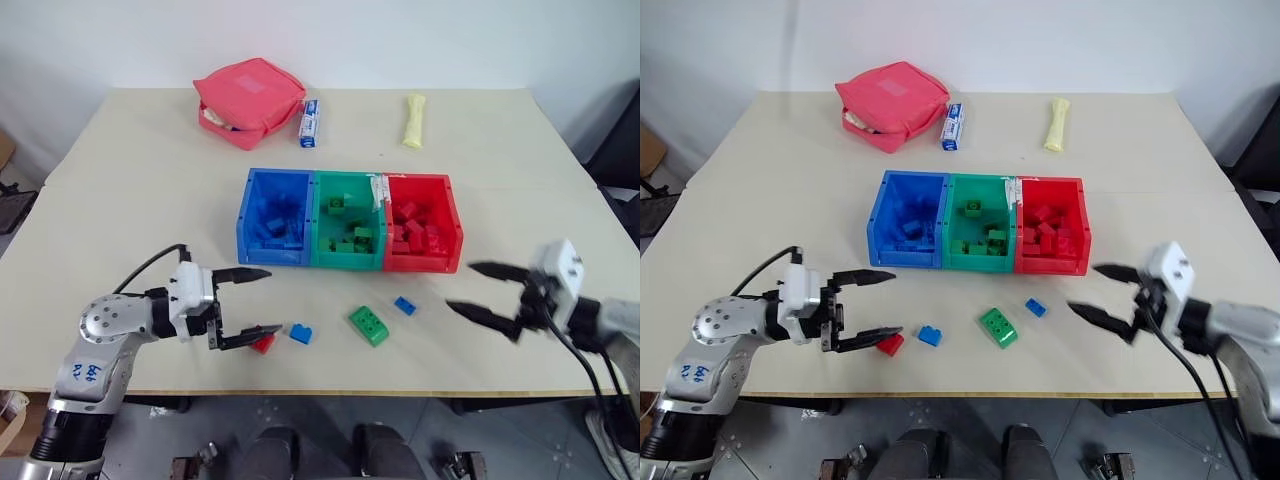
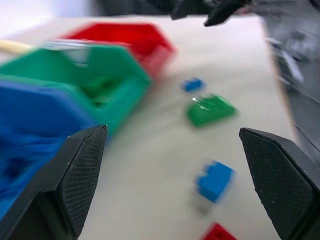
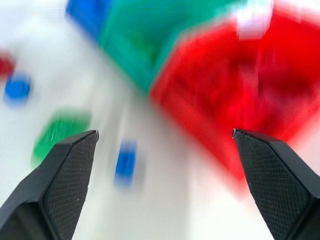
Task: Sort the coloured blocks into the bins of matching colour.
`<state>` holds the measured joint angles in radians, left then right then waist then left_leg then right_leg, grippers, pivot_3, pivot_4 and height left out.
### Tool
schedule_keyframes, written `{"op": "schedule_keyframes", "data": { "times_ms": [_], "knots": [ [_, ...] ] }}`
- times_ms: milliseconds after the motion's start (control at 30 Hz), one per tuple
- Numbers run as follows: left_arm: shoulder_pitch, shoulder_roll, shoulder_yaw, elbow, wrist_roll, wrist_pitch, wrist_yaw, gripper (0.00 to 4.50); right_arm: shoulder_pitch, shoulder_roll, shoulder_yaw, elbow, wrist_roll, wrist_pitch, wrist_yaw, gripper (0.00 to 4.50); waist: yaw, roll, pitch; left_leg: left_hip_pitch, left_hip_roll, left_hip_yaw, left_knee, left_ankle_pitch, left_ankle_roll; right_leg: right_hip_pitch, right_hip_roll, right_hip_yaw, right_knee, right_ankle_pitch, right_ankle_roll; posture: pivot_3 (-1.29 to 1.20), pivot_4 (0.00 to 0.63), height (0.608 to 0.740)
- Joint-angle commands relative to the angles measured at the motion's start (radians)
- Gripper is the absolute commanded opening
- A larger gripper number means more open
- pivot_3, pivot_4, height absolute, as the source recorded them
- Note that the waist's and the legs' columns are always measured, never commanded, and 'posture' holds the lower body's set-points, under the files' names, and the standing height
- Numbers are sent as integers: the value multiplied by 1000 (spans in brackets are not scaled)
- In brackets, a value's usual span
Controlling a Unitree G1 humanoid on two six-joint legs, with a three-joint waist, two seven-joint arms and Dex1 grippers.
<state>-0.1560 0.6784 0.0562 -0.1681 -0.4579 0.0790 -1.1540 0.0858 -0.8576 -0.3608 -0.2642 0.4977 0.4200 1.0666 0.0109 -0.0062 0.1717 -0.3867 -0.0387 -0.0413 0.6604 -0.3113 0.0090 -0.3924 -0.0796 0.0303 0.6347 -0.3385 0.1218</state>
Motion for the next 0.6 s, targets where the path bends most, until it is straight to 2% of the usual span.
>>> {"op": "schedule_keyframes", "data": {
  "times_ms": [33,200,400,600],
  "knots": [
    [-30,19,-35,31,23,-42,-69,4500,58,-22,-45,-15,-9,-44,32,4482,-10,0,0,1,0,0,0,0,0,0,0,0,0,0,0,0,150,740],
    [-66,20,-34,81,34,-56,-82,4500,51,-18,24,-84,29,57,2,4482,-16,0,0,2,1,0,0,-1,3,-1,1,1,3,0,-1,0,150,740],
    [-55,23,-15,91,37,-65,-67,4500,-94,39,192,-141,3,233,-172,4482,-12,0,0,1,1,-2,-1,1,-2,-2,0,0,2,0,-1,0,150,740],
    [8,36,20,30,26,-42,-31,4500,-239,131,357,-71,-95,288,-300,4482,-12,0,0,0,1,-2,-1,1,-2,-2,0,0,2,0,-1,0,150,740]
  ]
}}
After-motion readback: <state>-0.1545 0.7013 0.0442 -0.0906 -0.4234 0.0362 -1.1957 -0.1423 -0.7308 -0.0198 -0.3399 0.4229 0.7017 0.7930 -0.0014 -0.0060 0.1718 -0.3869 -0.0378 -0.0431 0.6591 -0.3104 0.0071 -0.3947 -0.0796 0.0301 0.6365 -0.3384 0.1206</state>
